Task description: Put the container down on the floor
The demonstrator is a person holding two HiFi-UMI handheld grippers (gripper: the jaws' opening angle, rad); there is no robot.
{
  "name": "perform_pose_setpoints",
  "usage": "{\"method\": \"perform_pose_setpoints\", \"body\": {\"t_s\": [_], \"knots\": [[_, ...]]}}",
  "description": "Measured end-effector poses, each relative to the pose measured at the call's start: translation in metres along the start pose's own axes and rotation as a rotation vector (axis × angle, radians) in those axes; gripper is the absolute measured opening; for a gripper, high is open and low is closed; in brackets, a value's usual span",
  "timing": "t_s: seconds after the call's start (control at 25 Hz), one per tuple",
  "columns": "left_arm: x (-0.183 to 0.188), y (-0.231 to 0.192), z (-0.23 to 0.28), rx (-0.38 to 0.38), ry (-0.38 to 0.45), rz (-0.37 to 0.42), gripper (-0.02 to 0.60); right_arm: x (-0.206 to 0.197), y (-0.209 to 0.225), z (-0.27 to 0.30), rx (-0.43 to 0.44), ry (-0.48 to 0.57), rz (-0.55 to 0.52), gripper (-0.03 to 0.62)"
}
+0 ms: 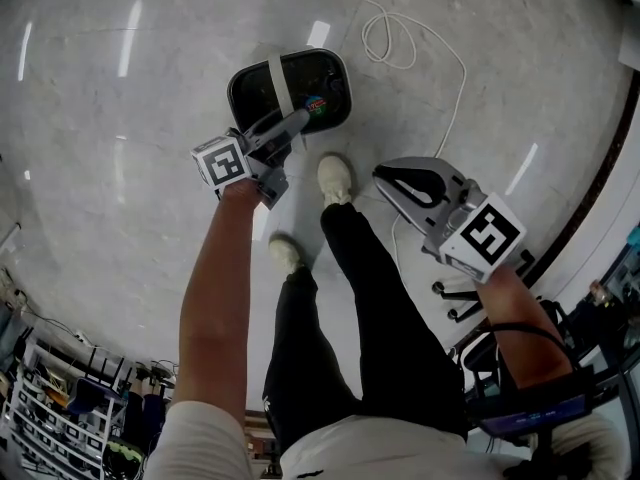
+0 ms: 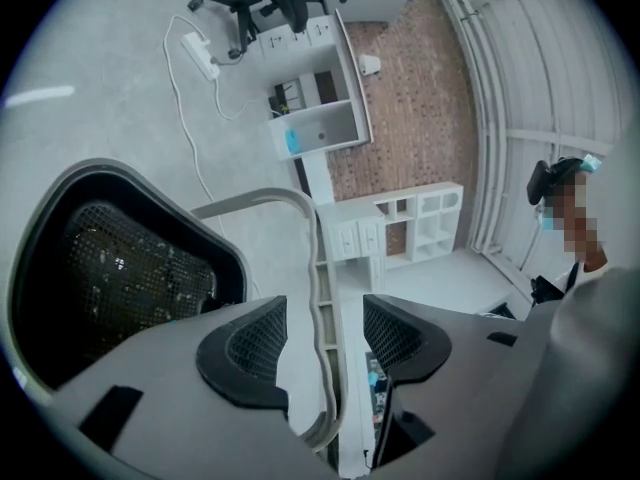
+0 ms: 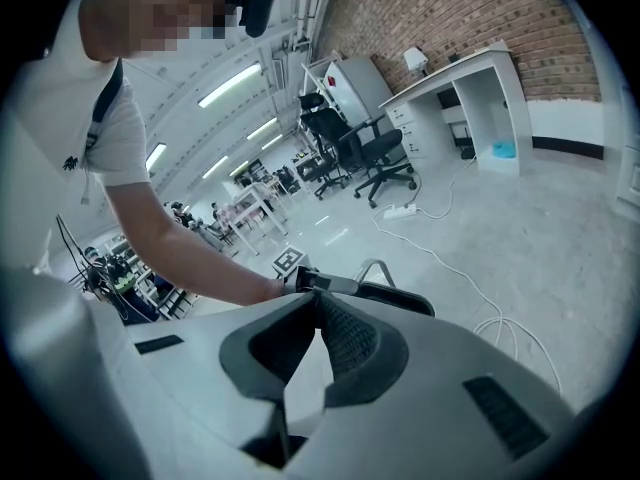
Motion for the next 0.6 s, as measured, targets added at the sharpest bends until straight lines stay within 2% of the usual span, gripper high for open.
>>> {"method": "perform_pose_setpoints", "body": {"t_s": [0.12, 0.2, 0.4, 0.48, 0.6], "knots": [[-0.001, -0.003, -0.007, 0.049, 0.017, -0.04, 0.268, 0.002, 0.0, -0.001, -0.004, 0.004, -0.009, 0.025], [-0.001, -0.006, -0.014, 0.079, 0.021, -0.038, 0.281, 0.003, -0.001, -0.001, -0.009, 0.0, -0.011, 0.025], [0.006, -0.001, -0.026, 0.088, 0.059, -0.023, 0.301, 0.004, -0.003, -0.001, -0.021, 0.014, 0.015, 0.025], [0.004, 0.004, -0.039, 0.103, 0.086, -0.05, 0.301, 0.007, -0.008, -0.002, -0.026, 0.026, 0.034, 0.025], [-0.011, 0.016, -0.073, 0.168, 0.113, -0.112, 0.301, 0.011, -0.028, -0.006, -0.033, 0.036, 0.036, 0.025]]}}
Point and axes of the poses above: the fingertips, and each gripper's own axes: z forward along the fingers, y to its right, x out of its top, the point moved 4 cm from there along -z, backward along the fingers, and after that the axes turned 3 degrees about -x, right-handed, at the moved point
